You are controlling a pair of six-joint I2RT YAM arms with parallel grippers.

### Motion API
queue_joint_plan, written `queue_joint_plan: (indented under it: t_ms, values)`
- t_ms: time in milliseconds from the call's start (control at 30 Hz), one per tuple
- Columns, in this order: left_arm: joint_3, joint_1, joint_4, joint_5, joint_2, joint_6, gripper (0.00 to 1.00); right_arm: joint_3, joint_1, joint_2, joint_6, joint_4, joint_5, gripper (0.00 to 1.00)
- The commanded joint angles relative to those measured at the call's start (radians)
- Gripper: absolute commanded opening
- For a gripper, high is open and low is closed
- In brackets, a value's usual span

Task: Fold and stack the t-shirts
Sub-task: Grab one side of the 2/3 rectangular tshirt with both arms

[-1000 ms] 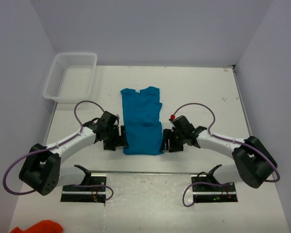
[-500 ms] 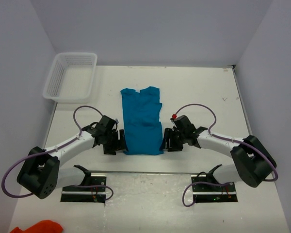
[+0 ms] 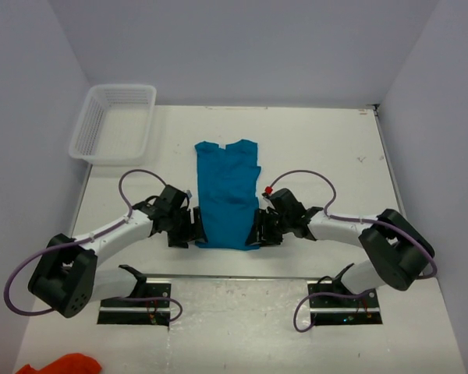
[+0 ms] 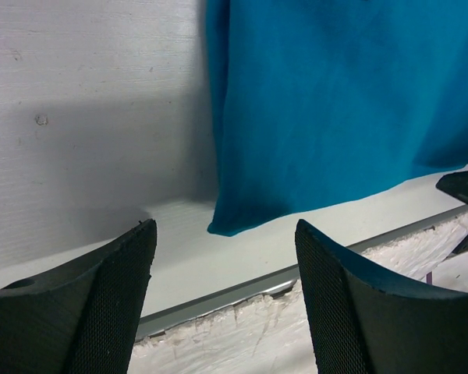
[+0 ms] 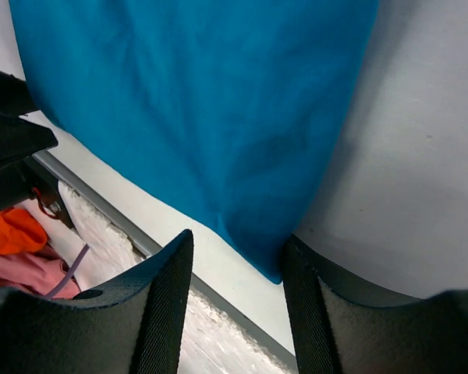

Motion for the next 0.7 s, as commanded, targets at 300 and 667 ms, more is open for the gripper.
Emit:
queue_joint_plan:
  t_ms: [300,667]
  values:
    - [0.009,0.001,0.027,0.015,0.011,0.013,0.73,-0.025,0.044,0.022,0.030,-0.057,0.081,0.49]
    - [0.018,0.001,0.050,0.025,0.033,0.011,0.73,-0.025,0.044,-0.026,0.030,-0.100,0.109,0.17]
